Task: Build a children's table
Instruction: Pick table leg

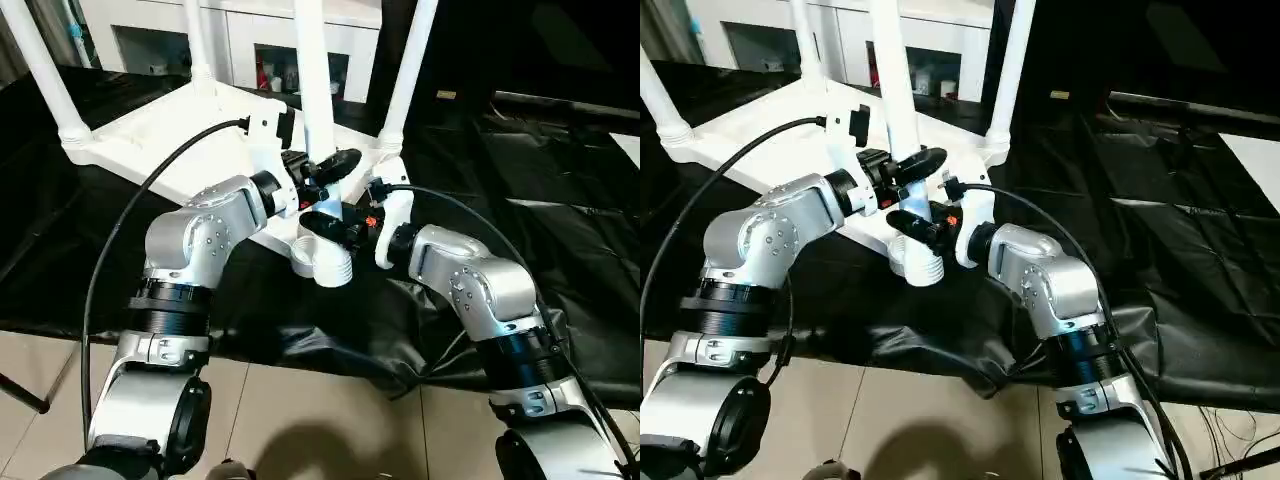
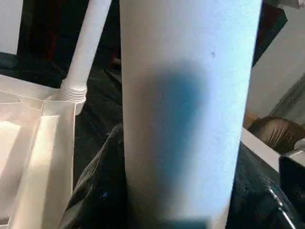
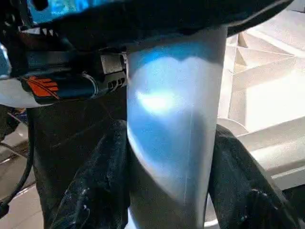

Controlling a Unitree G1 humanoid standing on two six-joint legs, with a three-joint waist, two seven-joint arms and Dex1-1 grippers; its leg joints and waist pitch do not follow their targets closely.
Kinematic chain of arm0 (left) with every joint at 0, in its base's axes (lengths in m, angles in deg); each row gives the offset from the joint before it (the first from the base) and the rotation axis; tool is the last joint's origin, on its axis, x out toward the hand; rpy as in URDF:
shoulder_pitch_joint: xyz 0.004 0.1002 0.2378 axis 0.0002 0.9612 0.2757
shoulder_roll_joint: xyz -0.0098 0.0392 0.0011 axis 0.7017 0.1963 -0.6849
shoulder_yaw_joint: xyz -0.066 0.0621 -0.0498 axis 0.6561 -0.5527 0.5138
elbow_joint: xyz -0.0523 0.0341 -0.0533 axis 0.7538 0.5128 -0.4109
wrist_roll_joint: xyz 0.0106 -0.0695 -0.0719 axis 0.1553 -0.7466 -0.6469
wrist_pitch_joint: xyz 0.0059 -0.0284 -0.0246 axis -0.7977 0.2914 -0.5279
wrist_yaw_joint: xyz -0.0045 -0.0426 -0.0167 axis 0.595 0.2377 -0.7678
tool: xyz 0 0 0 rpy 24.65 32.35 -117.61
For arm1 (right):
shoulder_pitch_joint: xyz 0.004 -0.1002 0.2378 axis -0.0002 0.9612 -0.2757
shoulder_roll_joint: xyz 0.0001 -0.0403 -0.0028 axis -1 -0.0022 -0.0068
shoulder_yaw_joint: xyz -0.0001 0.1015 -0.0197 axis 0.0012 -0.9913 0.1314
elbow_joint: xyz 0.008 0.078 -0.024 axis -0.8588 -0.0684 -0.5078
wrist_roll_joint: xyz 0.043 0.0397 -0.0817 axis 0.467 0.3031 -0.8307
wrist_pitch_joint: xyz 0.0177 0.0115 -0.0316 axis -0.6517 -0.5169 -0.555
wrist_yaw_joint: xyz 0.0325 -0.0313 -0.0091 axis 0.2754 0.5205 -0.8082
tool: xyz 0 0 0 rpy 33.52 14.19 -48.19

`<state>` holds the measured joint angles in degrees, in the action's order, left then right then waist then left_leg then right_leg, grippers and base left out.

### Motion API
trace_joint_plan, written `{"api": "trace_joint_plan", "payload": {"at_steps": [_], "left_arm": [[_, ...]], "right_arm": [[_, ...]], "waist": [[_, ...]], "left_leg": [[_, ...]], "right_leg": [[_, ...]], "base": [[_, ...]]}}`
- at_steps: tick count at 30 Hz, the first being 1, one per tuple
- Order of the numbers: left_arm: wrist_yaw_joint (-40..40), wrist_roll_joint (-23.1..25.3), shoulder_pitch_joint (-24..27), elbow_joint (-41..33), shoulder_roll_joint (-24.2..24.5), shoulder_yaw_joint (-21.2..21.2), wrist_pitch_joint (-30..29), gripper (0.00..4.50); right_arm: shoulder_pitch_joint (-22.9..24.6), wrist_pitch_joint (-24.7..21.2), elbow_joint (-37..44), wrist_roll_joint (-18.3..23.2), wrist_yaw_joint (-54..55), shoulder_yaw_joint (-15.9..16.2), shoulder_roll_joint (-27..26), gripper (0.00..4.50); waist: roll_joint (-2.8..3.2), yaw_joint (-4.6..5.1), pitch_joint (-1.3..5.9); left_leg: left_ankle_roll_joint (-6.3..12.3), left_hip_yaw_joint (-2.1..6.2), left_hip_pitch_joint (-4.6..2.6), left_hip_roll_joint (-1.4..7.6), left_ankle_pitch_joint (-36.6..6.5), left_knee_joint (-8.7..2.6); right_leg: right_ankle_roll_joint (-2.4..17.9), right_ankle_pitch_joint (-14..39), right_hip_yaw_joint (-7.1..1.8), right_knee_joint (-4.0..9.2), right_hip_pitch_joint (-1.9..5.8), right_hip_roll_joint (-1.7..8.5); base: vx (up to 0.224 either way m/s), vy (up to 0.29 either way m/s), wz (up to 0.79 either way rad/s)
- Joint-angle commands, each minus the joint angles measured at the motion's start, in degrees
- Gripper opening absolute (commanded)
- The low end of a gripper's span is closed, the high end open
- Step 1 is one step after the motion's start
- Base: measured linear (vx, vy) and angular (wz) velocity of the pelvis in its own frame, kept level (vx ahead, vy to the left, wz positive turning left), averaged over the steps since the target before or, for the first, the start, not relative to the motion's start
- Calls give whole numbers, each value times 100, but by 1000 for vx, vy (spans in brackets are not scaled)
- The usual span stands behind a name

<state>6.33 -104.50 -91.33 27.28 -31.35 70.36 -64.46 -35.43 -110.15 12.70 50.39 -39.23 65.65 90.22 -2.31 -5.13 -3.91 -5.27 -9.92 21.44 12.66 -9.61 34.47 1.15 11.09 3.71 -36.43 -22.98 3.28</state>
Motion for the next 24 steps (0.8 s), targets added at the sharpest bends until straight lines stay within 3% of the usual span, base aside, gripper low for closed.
{"api": "trace_joint_plan", "payload": {"at_steps": [1,2,3,4,11,18,24], "left_arm": [[14,-38,-68,-169,62,78,-8,190],[20,-38,-69,-173,64,77,-6,190],[40,-18,-70,-187,79,54,4,188],[76,-8,-69,-208,92,32,-6,188],[176,59,-58,-290,135,-79,120,188],[427,179,-36,-522,227,-388,239,188],[652,205,114,-770,210,-663,198,188]], "right_arm": [[-107,163,19,-25,-73,-79,116,183],[-107,171,18,-27,-81,-82,118,183],[-109,177,4,-15,-118,-100,130,239],[-112,173,-6,-8,-166,-113,149,253],[-101,51,36,41,-474,-17,311,306],[-132,-334,18,106,-851,133,605,312],[-205,-325,-146,68,-876,143,576,312]], "waist": [[23,-1,483],[23,0,480],[20,-1,478],[17,2,476],[14,0,477],[-22,-6,474],[-36,-5,467]], "left_leg": [[-108,-15,-69,23,-557,-346],[-104,-18,-66,19,-557,-343],[-102,-19,-68,19,-576,-343],[-99,-20,-68,20,-579,-344],[-73,-17,-66,21,-560,-343],[-14,-25,-57,22,-492,-337],[-32,-32,-64,33,-530,-334]], "right_leg": [[1007,296,-279,382,371,382],[1008,294,-280,386,371,382],[1005,323,-280,389,370,380],[1000,338,-281,390,368,379],[999,338,-277,390,372,375],[1007,369,-280,391,376,383],[1015,538,-281,397,357,394]], "base": [[0,0,0],[0,0,0],[0,0,0],[0,0,0],[0,0,0],[0,0,0],[0,0,0]]}}
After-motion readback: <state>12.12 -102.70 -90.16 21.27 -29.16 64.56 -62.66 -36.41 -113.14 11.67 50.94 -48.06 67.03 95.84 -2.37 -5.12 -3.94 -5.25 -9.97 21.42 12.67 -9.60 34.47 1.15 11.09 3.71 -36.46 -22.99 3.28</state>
